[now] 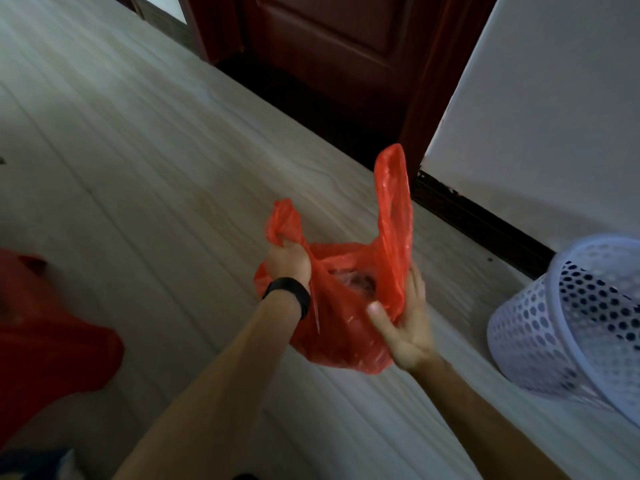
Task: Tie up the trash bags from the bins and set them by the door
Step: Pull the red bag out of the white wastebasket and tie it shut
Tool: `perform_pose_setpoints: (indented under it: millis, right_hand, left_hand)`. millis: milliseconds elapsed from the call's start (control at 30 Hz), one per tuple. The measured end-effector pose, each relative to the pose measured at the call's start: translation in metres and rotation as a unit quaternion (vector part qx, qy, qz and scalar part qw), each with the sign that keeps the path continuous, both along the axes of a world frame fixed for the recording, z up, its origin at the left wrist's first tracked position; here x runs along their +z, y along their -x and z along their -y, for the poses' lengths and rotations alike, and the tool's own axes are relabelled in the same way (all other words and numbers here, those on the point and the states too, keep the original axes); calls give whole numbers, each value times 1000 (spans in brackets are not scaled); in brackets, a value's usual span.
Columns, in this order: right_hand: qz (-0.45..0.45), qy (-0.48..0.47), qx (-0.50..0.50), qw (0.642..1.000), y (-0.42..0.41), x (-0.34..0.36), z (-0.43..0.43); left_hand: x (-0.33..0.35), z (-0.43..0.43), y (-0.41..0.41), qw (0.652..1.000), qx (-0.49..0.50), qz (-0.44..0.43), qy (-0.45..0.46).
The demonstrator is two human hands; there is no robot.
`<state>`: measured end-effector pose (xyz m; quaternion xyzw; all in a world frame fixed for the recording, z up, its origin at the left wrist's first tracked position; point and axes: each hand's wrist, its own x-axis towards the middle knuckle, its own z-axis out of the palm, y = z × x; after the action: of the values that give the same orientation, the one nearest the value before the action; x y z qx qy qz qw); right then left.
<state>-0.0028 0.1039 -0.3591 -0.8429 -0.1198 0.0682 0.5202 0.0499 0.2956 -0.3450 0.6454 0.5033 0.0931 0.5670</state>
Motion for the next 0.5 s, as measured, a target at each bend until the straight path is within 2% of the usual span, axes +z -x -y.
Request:
perform_pose_setpoints:
  millis: [133,233,300,367,433,500]
  right_hand:
    - [96,70,30,992,-6,7,-12]
    - [118,166,19,979,-14,8,-24]
    - [194,210,6,958,-20,-1,-33]
    - [266,201,-14,943,-26,-11,-39]
    - [225,175,-16,958,-34,-13,-42]
    - [170,170,-19,970,-39,-13,-47]
  left_hand:
    - [-1,-5,-3,997,-44,-63,8]
    - [2,-6,-3,996,-57,-61,27]
    - [1,-6,0,992,-92,-68,54]
    - [-6,-7,5,988,-98,-76,90]
    - [-7,-5,7,992,-97,-25,72]
    - [3,-1,8,996,-45,27,78]
